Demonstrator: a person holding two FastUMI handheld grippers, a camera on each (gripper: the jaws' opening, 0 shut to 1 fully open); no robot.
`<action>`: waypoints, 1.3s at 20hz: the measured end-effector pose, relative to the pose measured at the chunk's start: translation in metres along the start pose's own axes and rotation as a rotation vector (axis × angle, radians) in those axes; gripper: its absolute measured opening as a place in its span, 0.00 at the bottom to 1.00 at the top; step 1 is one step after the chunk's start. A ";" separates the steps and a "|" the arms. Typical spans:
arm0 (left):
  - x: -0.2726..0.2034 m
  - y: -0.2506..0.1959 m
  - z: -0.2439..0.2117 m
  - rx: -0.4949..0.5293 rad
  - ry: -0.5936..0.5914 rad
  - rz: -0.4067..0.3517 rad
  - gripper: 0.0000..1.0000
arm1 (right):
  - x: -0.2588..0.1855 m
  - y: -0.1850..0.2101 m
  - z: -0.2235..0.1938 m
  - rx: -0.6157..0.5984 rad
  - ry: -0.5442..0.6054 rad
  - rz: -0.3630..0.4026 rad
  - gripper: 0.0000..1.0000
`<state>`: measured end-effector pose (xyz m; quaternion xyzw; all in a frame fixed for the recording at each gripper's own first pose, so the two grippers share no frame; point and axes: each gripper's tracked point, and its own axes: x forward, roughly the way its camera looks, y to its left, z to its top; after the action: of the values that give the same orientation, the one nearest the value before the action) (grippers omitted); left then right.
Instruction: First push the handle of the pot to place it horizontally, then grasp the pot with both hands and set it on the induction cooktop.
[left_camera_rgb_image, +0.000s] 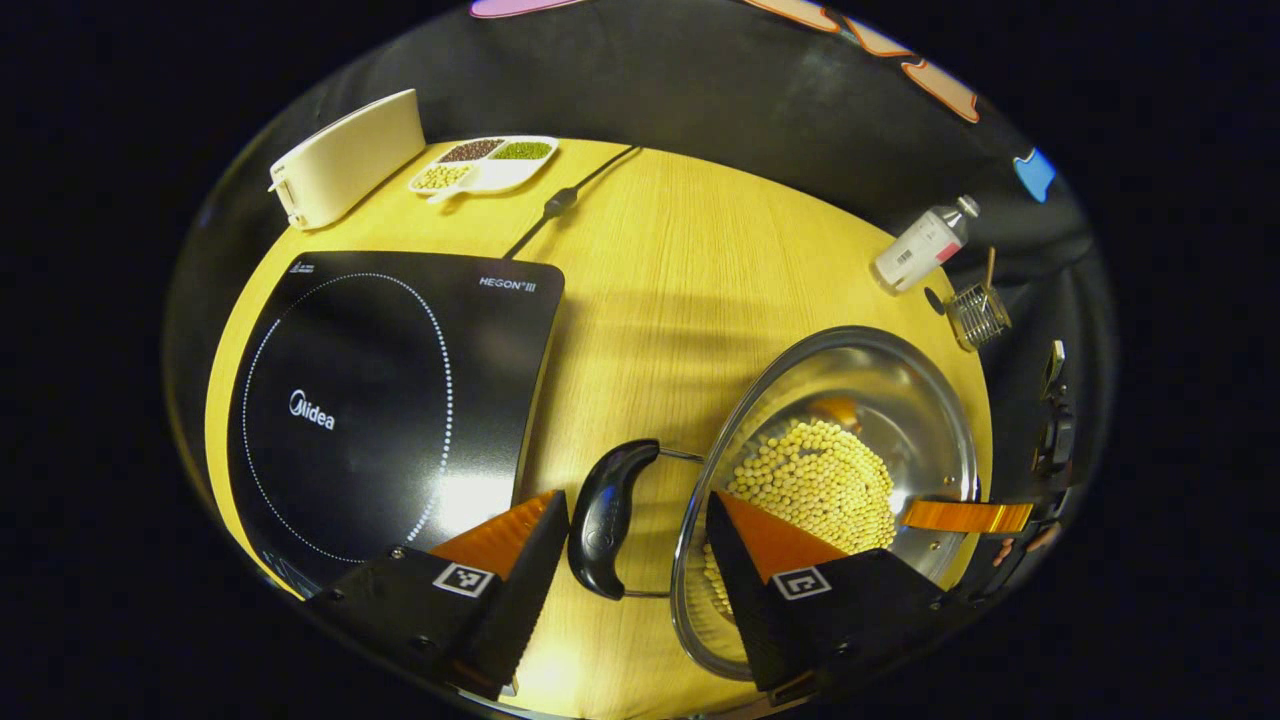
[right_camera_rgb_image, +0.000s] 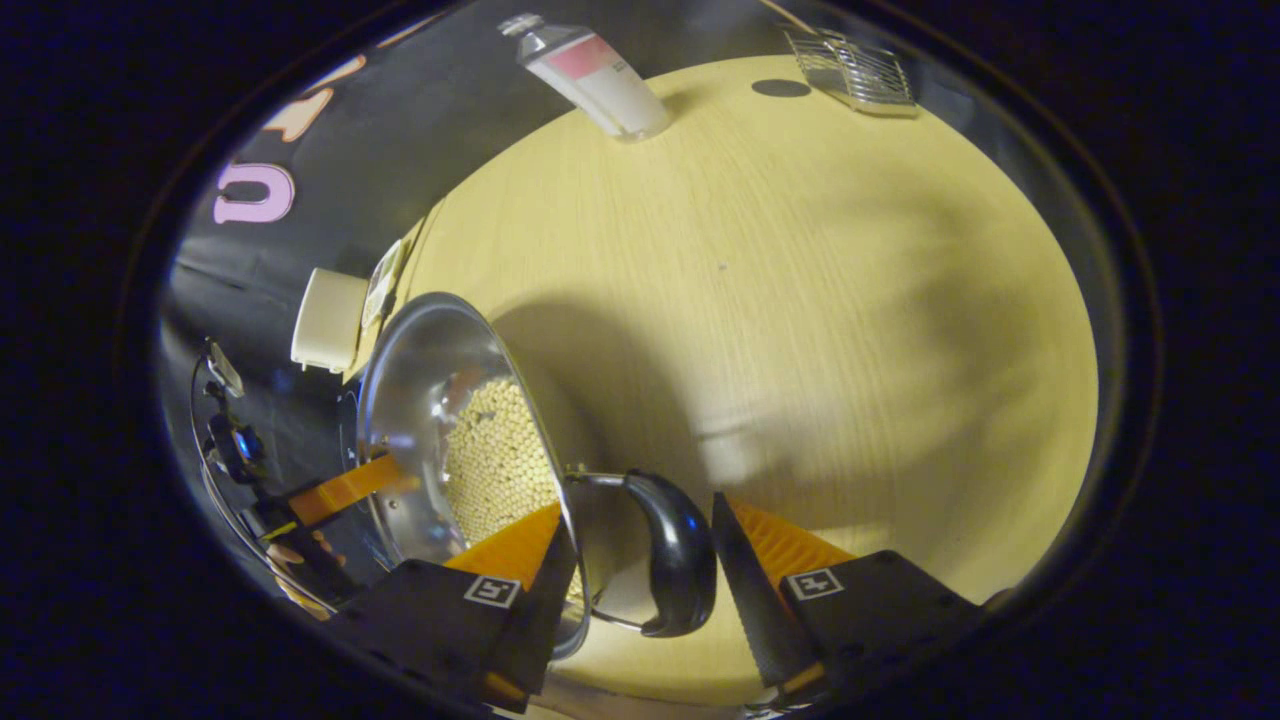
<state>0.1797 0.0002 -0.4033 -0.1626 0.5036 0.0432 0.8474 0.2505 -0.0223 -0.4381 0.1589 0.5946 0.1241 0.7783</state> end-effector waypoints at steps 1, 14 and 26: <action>0.002 -0.001 -0.001 0.001 0.006 0.002 0.89 | 0.005 0.005 0.001 0.022 0.007 0.023 0.70; -0.002 0.000 -0.012 0.044 0.072 0.023 0.63 | -0.005 0.004 -0.006 -0.006 0.031 0.030 0.57; -0.061 -0.008 -0.034 0.101 0.076 -0.019 0.62 | -0.063 0.010 -0.049 -0.014 -0.005 0.041 0.51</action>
<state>0.1237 -0.0129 -0.3630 -0.1257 0.5354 0.0035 0.8352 0.1867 -0.0323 -0.3898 0.1658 0.5882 0.1441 0.7783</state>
